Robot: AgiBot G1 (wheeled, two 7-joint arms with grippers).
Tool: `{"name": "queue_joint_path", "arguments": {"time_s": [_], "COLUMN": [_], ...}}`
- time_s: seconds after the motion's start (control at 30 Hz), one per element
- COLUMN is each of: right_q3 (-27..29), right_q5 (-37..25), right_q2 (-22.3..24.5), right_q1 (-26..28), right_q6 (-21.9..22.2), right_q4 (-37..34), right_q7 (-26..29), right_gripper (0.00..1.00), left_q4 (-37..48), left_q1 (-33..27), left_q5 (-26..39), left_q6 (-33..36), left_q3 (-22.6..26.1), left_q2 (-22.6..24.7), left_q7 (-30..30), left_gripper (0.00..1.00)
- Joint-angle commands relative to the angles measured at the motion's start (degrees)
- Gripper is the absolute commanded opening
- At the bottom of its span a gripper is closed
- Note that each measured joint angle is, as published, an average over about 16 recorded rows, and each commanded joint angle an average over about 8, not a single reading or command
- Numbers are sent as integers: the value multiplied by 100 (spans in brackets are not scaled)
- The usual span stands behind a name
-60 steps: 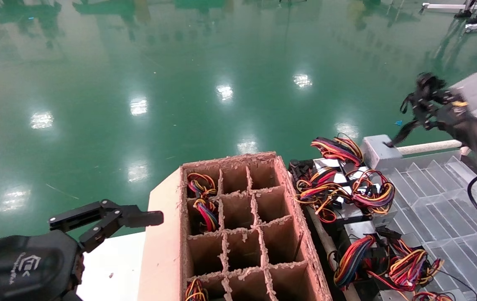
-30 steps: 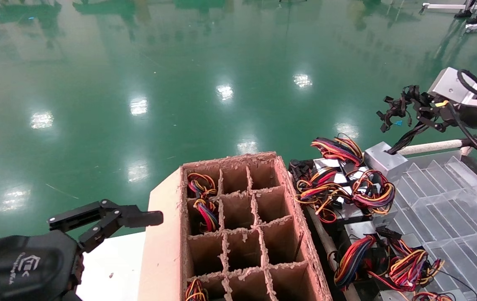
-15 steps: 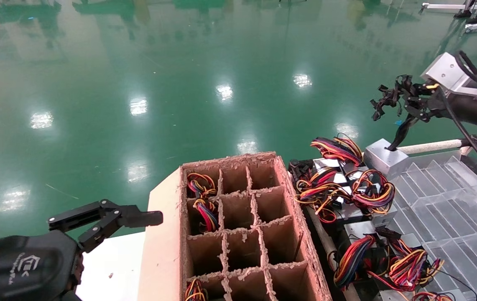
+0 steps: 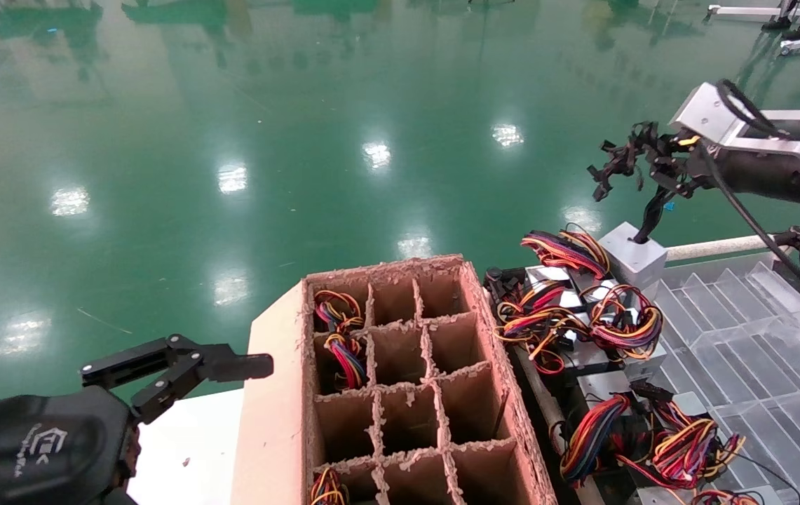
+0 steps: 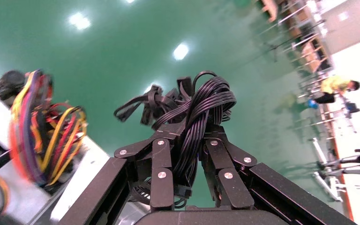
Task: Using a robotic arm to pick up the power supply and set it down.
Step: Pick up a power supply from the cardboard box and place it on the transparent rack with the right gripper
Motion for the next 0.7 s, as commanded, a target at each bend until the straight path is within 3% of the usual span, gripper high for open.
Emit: {"name": "queue_joint_path", "arguments": {"time_s": [0.03, 0.33, 0.7], "right_q3": [-96, -414, 52], "right_q5": [-138, -598, 63], "right_q2": [-72, -438, -273], "right_q1": [64, 499, 350], "right_q6": [-18, -224, -323], "right_q4": [-47, -365, -615], "right_q7": [75, 563, 700], "right_gripper": [0, 0, 0], "left_q4": [0, 0, 0], "left_q1": [0, 0, -1], "left_q5": [0, -1, -1], "left_q6": [0, 0, -1], "left_q3": [0, 1, 2], "left_q2": [0, 0, -1], "left_q7": [0, 1, 1], "left_gripper": [100, 100, 100]}}
